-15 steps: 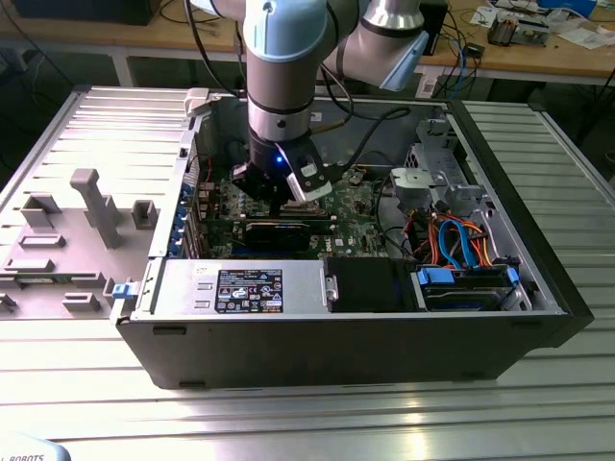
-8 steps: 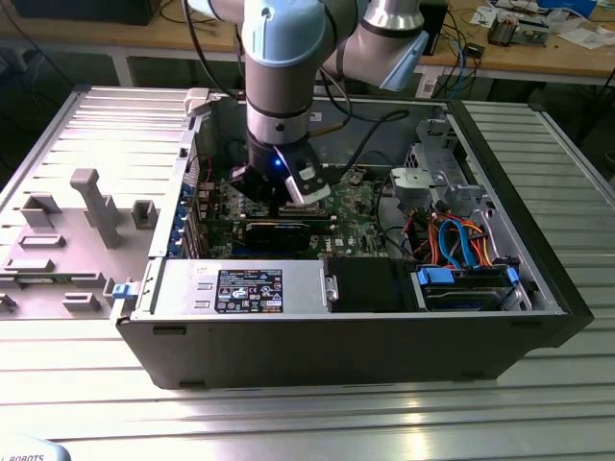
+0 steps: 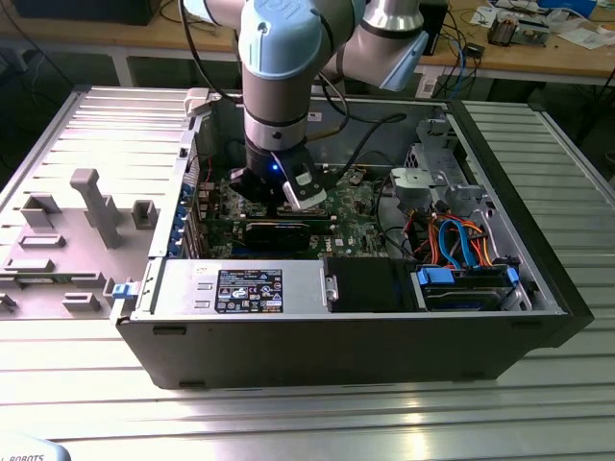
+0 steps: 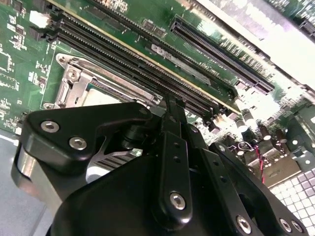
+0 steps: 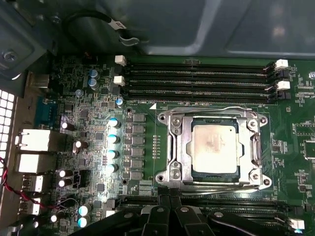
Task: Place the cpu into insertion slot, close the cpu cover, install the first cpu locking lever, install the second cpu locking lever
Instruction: 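Install the second cpu locking lever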
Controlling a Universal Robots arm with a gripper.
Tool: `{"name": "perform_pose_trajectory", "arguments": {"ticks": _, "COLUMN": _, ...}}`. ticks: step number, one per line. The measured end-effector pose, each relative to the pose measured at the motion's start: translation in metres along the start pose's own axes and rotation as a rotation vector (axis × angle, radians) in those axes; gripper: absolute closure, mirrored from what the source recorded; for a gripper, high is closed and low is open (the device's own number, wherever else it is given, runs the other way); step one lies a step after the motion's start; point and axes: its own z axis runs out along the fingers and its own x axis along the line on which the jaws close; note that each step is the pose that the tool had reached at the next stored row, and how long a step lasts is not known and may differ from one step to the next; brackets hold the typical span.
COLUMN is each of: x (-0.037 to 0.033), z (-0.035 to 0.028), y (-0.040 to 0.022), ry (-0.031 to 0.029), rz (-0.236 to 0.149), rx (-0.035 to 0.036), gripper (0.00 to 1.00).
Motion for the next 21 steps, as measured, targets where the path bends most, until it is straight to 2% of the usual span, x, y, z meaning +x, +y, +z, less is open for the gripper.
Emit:
{"name": "perform_pose_trajectory", "arguments": {"ticks": 4, "x": 0.003, "z": 0.0026, "y": -0.0001, "ry": -0.0002, "rz": 0.0, "rx": -0.0102, "gripper": 0.89}}
{"name": "perform_pose_trajectory", "arguments": {"ticks": 7, "x": 0.0036, "z": 0.0047, "y": -0.0002, "ry": -0.0007, "rz": 0.0, "rx": -0.0243, "gripper": 0.89}}
{"name": "perform_pose_trajectory", "arguments": {"ticks": 9, "x": 0.004, "z": 0.0068, "y": -0.0004, "ry": -0.001, "rz": -0.001, "rx": -0.0371, "gripper": 0.89}}
{"name": "perform_pose_trajectory", "arguments": {"ticks": 12, "x": 0.0043, "z": 0.0087, "y": -0.0004, "ry": -0.0013, "rz": -0.001, "rx": -0.0453, "gripper": 0.89}}
{"name": "perform_pose_trajectory", "arguments": {"ticks": 15, "x": 0.0053, "z": 0.0107, "y": 0.0002, "ry": -0.0014, "rz": -0.001, "rx": -0.0501, "gripper": 0.89}}
{"name": "perform_pose_trajectory", "arguments": {"ticks": 19, "x": 0.0062, "z": 0.011, "y": 0.0009, "ry": -0.0012, "rz": -0.001, "rx": -0.0483, "gripper": 0.89}}
{"name": "perform_pose_trajectory", "arguments": {"ticks": 21, "x": 0.0064, "z": 0.0074, "y": 0.002, "ry": -0.0011, "rz": -0.001, "rx": -0.0476, "gripper": 0.89}}
